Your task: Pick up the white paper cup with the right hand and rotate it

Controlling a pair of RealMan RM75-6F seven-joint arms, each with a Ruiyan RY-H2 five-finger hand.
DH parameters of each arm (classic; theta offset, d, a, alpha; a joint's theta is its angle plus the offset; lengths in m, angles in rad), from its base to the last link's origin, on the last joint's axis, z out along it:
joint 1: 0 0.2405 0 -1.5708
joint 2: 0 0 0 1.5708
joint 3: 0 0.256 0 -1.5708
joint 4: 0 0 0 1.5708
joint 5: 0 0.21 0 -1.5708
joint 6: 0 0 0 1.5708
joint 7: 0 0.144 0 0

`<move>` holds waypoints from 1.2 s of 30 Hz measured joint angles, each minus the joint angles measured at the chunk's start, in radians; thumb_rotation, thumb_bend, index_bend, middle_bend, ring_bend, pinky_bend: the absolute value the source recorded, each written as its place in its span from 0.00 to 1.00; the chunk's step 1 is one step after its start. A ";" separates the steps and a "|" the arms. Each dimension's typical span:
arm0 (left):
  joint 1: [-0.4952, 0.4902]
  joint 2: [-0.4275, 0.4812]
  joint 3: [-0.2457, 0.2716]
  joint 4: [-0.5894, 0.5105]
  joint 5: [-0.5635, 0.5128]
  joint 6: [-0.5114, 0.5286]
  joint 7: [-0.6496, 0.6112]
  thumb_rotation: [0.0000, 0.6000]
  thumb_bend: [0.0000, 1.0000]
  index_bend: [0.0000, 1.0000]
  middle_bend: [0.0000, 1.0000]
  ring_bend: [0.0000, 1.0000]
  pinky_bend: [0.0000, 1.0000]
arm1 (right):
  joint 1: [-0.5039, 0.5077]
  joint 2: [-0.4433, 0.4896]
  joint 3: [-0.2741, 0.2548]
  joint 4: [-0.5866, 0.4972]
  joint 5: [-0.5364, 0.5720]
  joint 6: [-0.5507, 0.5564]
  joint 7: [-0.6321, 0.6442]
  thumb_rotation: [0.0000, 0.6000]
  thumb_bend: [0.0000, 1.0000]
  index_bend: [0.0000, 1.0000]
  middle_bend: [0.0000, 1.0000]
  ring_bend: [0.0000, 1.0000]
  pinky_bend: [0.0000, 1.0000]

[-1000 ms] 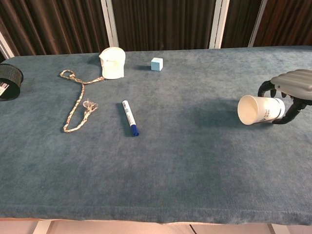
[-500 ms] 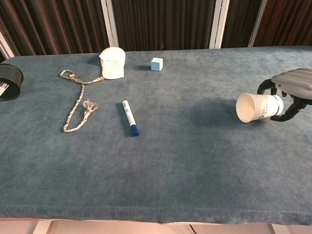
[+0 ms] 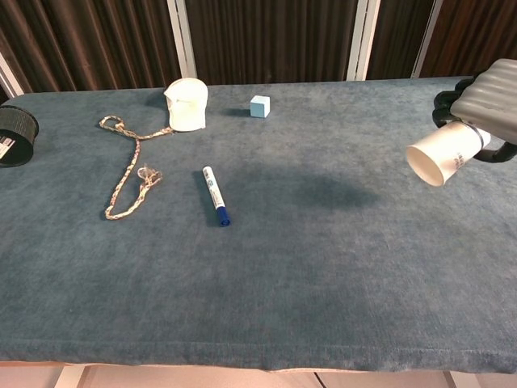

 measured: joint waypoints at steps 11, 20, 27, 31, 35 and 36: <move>0.001 0.001 -0.002 0.000 -0.004 0.000 -0.004 1.00 0.35 0.28 0.23 0.20 0.39 | 0.045 0.091 -0.061 -0.058 -0.172 -0.014 -0.442 1.00 0.50 0.52 0.39 0.39 0.50; 0.000 0.001 -0.002 0.001 -0.006 -0.004 -0.003 1.00 0.35 0.28 0.23 0.20 0.39 | 0.072 0.081 -0.066 -0.051 -0.182 -0.105 -0.555 1.00 0.50 0.51 0.39 0.37 0.48; -0.001 0.001 -0.002 0.000 -0.009 -0.005 -0.002 1.00 0.35 0.28 0.23 0.20 0.39 | 0.077 0.045 -0.061 -0.016 -0.186 -0.119 -0.589 1.00 0.50 0.46 0.39 0.33 0.44; 0.000 0.002 -0.002 0.001 -0.009 -0.005 -0.003 1.00 0.35 0.28 0.23 0.20 0.39 | 0.075 0.029 -0.056 -0.005 -0.182 -0.121 -0.599 1.00 0.48 0.42 0.38 0.29 0.41; 0.000 0.003 -0.002 0.000 -0.010 -0.005 -0.005 1.00 0.35 0.28 0.23 0.20 0.39 | 0.070 0.019 -0.053 0.001 -0.176 -0.122 -0.610 1.00 0.44 0.36 0.36 0.26 0.39; 0.000 0.003 -0.002 0.000 -0.010 -0.005 -0.005 1.00 0.35 0.28 0.23 0.20 0.39 | 0.068 0.017 -0.052 0.002 -0.174 -0.122 -0.612 1.00 0.44 0.35 0.35 0.25 0.39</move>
